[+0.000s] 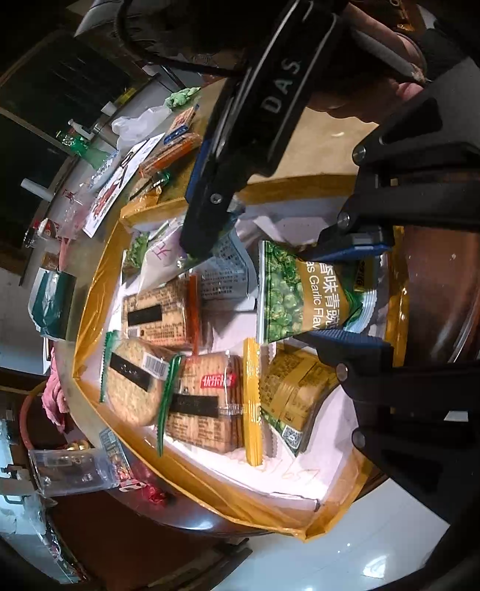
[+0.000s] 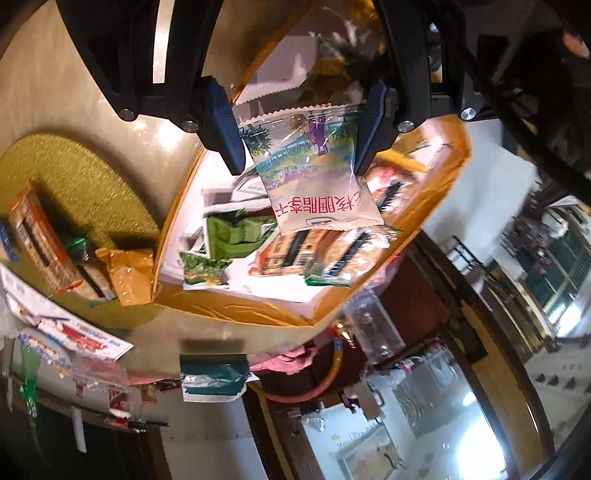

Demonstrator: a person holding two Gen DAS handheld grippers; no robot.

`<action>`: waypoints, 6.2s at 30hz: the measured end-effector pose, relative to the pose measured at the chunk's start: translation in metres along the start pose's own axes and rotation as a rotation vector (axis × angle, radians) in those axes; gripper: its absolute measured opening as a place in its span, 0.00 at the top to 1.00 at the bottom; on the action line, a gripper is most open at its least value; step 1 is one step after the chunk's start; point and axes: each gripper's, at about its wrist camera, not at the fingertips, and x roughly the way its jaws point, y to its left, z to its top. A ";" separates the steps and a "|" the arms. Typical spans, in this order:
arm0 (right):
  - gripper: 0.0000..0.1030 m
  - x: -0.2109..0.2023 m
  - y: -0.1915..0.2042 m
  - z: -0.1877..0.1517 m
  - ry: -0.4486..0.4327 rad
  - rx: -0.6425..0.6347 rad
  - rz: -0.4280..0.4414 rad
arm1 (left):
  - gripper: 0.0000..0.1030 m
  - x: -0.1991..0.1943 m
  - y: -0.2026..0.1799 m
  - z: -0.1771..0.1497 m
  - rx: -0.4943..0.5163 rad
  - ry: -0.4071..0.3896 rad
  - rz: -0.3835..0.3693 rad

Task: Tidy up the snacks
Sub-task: 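Carry the pea bag and white sachet into the white tray and release both, then grasp the blue-printed cracker pack on the gold mat with the right gripper, then grasp the long orange-wrapped biscuit pack with the left gripper while the right holds its pack, then carry both packs over the white tray and release them inside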

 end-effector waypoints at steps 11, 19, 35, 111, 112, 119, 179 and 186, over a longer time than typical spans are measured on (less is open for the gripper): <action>0.40 0.022 -0.003 0.001 0.047 0.027 -0.013 | 0.52 0.006 0.008 0.000 -0.004 0.009 0.003; 0.22 -0.025 -0.020 -0.007 -0.064 0.111 0.063 | 0.20 -0.015 -0.013 -0.003 0.035 -0.103 0.067; 0.22 -0.116 -0.095 -0.070 -0.162 0.298 0.004 | 0.20 -0.034 -0.100 -0.018 0.193 -0.185 0.186; 0.47 -0.130 -0.274 -0.083 0.053 0.447 -0.401 | 0.20 0.084 -0.221 0.065 0.137 0.009 0.048; 0.47 -0.135 -0.265 -0.093 0.044 0.439 -0.384 | 0.20 0.093 -0.226 0.071 0.119 0.015 0.060; 0.47 -0.164 -0.232 -0.144 -0.046 0.426 -0.449 | 0.20 0.149 -0.250 0.116 0.000 0.044 0.152; 0.47 -0.131 -0.155 -0.146 -0.031 0.344 -0.206 | 0.41 0.023 -0.159 -0.054 0.284 0.009 -0.131; 0.47 -0.126 -0.119 -0.104 -0.114 0.332 -0.060 | 0.41 -0.031 -0.108 -0.010 0.162 -0.100 -0.171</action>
